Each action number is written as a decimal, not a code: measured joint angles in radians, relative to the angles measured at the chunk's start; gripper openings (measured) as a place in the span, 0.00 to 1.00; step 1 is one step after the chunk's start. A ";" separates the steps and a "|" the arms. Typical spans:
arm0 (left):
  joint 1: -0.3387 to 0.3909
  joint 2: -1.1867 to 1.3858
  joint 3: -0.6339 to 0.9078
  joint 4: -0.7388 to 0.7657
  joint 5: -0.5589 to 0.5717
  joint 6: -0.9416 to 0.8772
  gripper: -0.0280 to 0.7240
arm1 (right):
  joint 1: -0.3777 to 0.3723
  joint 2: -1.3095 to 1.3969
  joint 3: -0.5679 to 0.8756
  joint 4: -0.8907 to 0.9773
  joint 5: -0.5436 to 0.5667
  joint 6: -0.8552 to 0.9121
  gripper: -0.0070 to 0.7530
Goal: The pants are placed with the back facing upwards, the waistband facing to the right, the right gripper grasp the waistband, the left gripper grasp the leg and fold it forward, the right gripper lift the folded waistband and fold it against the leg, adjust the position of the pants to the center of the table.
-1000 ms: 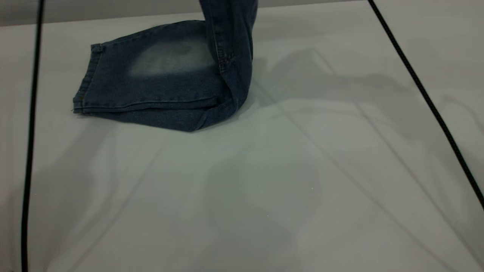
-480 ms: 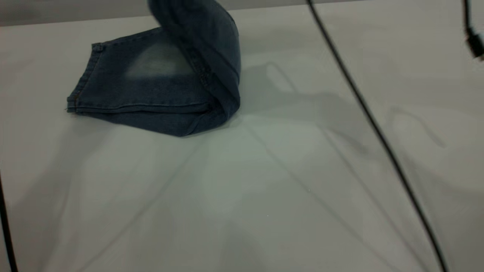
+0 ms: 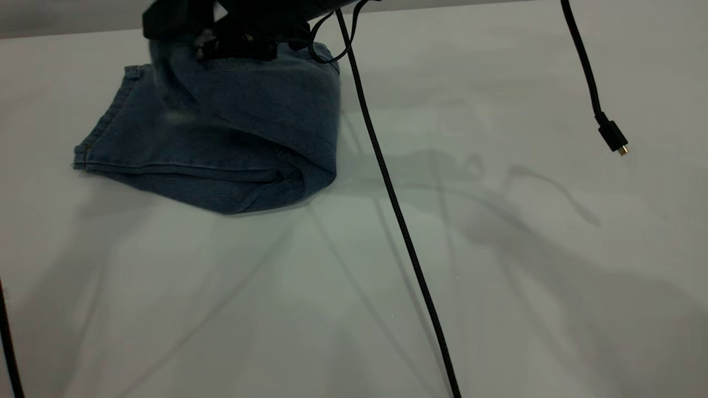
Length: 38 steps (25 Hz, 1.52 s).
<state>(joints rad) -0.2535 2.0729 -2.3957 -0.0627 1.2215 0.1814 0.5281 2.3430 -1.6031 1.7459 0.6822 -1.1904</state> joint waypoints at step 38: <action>0.001 0.000 0.000 0.023 0.000 0.024 0.64 | -0.293 -0.291 -0.583 -1.518 0.511 0.853 0.78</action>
<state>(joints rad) -0.2526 2.0729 -2.3957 -0.0399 1.2215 0.2051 0.2356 2.0517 -2.1858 0.2284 1.1931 -0.3379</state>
